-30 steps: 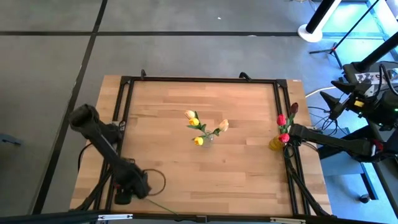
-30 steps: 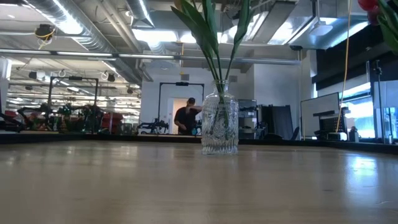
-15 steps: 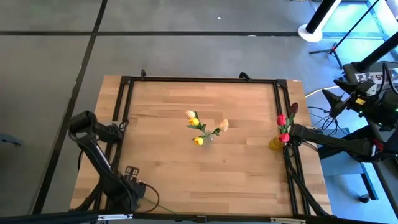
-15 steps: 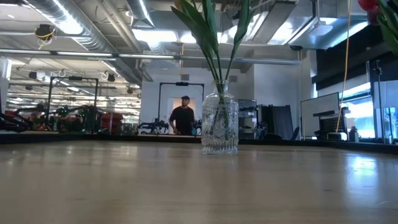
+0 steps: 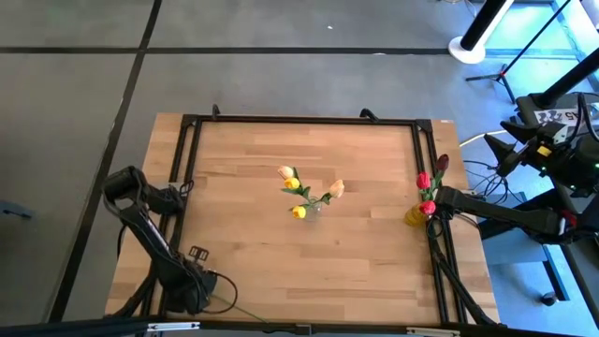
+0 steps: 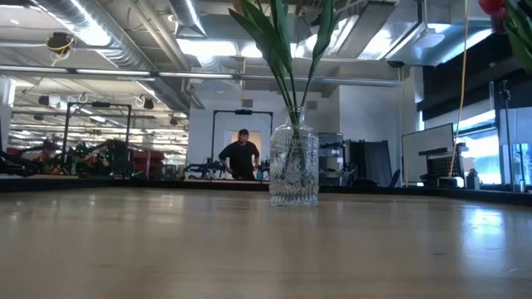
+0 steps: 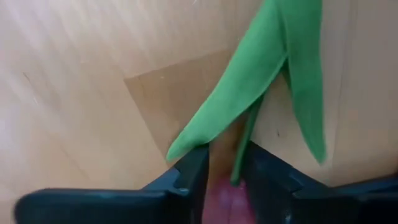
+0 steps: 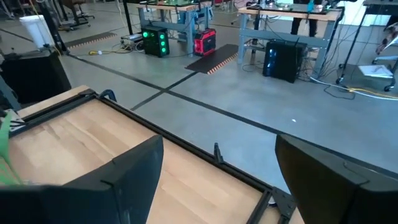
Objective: Sort flowers into vase by color
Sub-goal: Put the dark red tulip into the yellow vase
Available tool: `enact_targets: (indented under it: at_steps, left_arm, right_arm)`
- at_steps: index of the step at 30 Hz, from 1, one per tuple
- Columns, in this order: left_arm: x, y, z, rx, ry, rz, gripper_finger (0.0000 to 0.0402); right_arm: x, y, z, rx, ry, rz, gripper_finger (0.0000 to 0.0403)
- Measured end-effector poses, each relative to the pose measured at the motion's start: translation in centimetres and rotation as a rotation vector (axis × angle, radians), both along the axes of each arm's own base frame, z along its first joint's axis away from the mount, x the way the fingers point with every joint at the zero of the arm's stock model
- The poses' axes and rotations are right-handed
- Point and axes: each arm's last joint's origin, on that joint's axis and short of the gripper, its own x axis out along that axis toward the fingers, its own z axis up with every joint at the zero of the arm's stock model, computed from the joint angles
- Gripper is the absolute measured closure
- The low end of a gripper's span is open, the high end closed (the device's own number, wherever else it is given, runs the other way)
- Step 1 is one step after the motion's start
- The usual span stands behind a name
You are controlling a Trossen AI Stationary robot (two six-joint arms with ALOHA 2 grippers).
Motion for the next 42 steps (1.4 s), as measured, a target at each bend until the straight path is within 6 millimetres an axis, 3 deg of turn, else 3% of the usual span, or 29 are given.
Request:
enact_targets:
  at_steps: [7,13,20,25,29,36,42]
  left_arm:
    - [0.4,0.5,0.0,0.039,-0.044,-0.058,0.039]
    - [1.9,1.3,1.4,0.211,-0.15,-0.061,0.0395]
    - [5.5,2.0,4.7,0.404,-0.393,-0.157,0.0397]
    - [8.5,3.7,8.4,0.612,-0.538,-0.143,0.0398]
    - [11.6,4.8,12.0,0.684,-0.684,-0.097,0.0398]
    - [15.0,6.5,16.9,0.857,-0.873,-0.129,0.0399]
    - [15.7,7.8,22.3,1.089,-0.977,-0.115,0.0399]
  right_arm:
    - [0.0,0.0,0.0,-0.004,0.003,-0.01,0.0093]
    - [0.1,-0.1,0.4,-0.026,-0.038,-0.016,0.0093]
    - [0.2,-0.2,2.0,-0.127,-0.147,-0.012,0.0093]
    - [0.2,-0.1,3.8,-0.204,-0.33,0.017,0.0093]
    - [0.8,-0.2,5.0,-0.236,-0.423,0.052,0.0093]
    - [4.9,-2.0,5.8,-0.201,-0.312,0.118,0.0093]
    - [8.6,-3.6,6.6,-0.151,-0.291,0.186,0.0093]
